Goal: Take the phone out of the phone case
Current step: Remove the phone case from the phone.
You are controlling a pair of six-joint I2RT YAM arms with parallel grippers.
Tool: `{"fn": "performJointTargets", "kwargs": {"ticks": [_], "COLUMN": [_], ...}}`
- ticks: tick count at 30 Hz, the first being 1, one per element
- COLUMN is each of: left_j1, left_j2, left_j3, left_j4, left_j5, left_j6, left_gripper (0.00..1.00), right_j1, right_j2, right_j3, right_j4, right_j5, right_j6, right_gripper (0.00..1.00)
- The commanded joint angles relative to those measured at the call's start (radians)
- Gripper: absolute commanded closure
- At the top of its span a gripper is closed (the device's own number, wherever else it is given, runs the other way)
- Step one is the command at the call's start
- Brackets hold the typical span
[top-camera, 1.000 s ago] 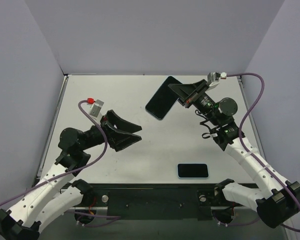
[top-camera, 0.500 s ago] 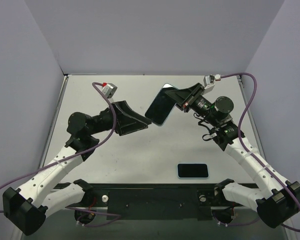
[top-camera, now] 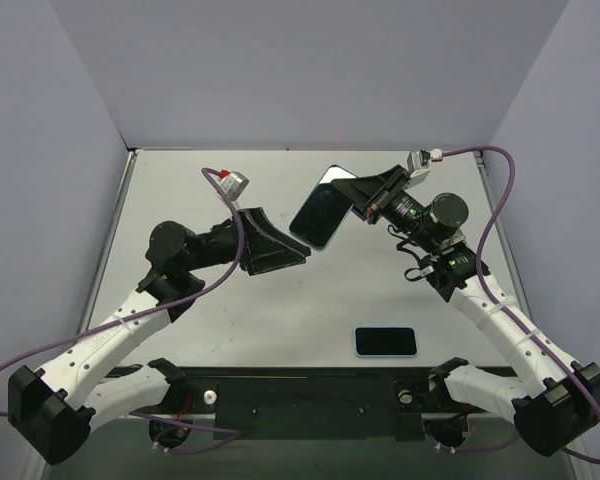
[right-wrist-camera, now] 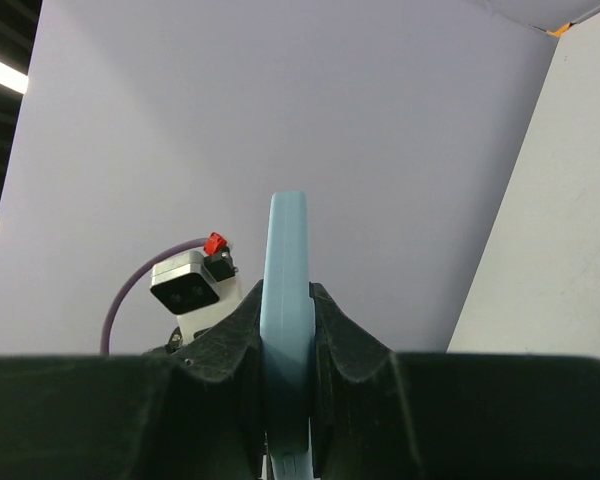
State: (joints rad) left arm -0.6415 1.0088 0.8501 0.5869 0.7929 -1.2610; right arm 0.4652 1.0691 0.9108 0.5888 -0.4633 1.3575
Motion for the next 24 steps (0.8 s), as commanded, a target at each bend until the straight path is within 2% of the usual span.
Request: {"fn": "performJointTargets", "kwargs": {"ticks": [1,14,24], "left_j1": [-0.004,-0.001,-0.004], "left_j2": [0.001,0.039,0.010], "left_j3": [0.032,0.035,-0.022], "left_j4": [-0.056,0.032,0.128], "left_j5": [-0.038,-0.083,-0.017], "left_j6": [0.069,0.031,-0.032], "left_gripper": [0.25,0.24,0.23], "right_j1": [-0.005,0.000,-0.005], "right_j2": [-0.055,-0.063,-0.064], "right_j3": [0.025,0.019,0.014], "right_j4": [0.155,0.155,0.105], "right_j5": [0.008,-0.014,0.028], "right_j6": [0.029,0.013,-0.034], "right_gripper": [1.00,1.00,1.00]}}
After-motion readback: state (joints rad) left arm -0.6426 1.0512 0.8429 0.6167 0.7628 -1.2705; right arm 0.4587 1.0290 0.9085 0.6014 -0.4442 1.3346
